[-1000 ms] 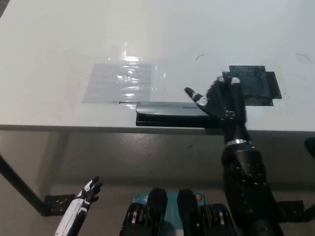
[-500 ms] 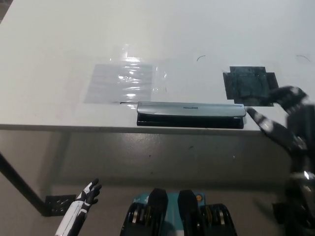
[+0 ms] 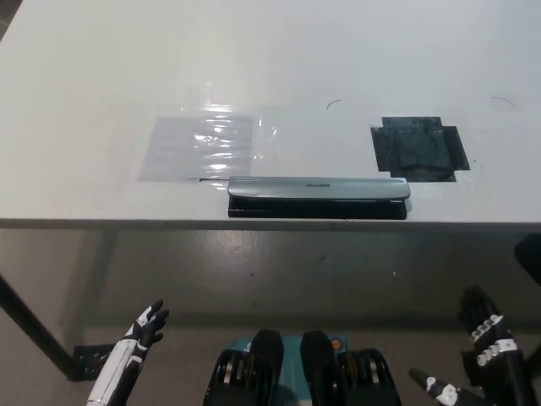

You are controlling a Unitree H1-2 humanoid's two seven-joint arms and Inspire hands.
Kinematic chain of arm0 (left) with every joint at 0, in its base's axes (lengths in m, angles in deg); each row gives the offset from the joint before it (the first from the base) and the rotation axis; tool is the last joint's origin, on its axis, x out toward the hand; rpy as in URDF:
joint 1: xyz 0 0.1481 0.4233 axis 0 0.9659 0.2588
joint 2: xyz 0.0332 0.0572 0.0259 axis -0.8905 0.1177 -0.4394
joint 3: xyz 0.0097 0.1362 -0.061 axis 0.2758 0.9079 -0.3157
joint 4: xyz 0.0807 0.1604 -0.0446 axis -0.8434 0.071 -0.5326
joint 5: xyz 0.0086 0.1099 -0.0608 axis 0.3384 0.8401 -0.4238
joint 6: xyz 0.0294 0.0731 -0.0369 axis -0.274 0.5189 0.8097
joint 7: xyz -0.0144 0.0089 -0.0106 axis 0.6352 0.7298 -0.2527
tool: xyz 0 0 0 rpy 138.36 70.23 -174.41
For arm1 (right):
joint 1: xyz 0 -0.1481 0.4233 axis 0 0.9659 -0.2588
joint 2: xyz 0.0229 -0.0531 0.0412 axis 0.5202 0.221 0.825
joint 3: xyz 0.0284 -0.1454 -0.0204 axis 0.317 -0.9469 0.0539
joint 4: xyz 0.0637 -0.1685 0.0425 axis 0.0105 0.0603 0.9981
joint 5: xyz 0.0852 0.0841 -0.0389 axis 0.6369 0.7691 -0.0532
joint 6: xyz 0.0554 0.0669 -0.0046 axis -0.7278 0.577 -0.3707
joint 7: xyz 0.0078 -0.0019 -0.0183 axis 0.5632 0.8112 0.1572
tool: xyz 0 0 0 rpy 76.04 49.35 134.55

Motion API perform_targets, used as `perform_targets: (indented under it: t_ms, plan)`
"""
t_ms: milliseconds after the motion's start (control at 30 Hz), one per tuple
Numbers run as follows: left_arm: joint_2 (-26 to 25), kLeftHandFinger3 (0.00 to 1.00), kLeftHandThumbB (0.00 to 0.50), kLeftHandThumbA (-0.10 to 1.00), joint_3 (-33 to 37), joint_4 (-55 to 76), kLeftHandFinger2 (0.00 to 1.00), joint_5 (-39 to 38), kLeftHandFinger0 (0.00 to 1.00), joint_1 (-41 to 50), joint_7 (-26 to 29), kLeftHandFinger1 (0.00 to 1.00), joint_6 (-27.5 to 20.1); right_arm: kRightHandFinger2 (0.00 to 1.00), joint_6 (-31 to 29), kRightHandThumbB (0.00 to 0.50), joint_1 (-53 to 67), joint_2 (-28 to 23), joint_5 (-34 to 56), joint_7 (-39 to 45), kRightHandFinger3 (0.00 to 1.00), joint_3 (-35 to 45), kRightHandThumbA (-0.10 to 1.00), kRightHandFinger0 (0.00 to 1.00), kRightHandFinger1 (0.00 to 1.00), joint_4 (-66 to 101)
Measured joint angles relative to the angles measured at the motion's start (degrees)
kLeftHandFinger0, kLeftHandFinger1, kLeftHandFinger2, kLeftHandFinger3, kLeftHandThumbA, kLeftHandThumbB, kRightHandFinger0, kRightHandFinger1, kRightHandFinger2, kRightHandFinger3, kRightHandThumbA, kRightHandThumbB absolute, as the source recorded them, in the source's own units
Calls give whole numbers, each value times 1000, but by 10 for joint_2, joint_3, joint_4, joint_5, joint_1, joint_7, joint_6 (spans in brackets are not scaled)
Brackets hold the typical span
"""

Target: The paper pin puncher is placed at the center of the table and close to the robot and the robot uses its right fist to press on the paper pin puncher

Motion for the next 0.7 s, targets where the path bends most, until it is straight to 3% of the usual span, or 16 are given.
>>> perform_targets:
  t_ms: [133,200,433,700]
  plan:
    - [0,1000,187,1000,0,0,1000,0,1000,0,0,1000,-3,1000,0,256,-17,5,0,9,1000,-12,1000,1000,1000,-58]
    - [0,1000,188,1000,0,0,1000,0,1000,0,0,1000,-3,1000,0,326,-23,7,0,11,1000,-14,1000,1000,1000,-75]
    - [-3,1000,161,1000,-1,6,1000,-1,1000,-18,0,1000,-3,1000,3,335,-54,7,-1,22,1000,-16,1000,1000,1000,-119]
    - [-6,1000,170,1000,-1,6,1000,-2,1000,-30,0,1000,-3,1000,6,326,-58,6,-3,31,1000,-16,1000,1000,1000,-125]
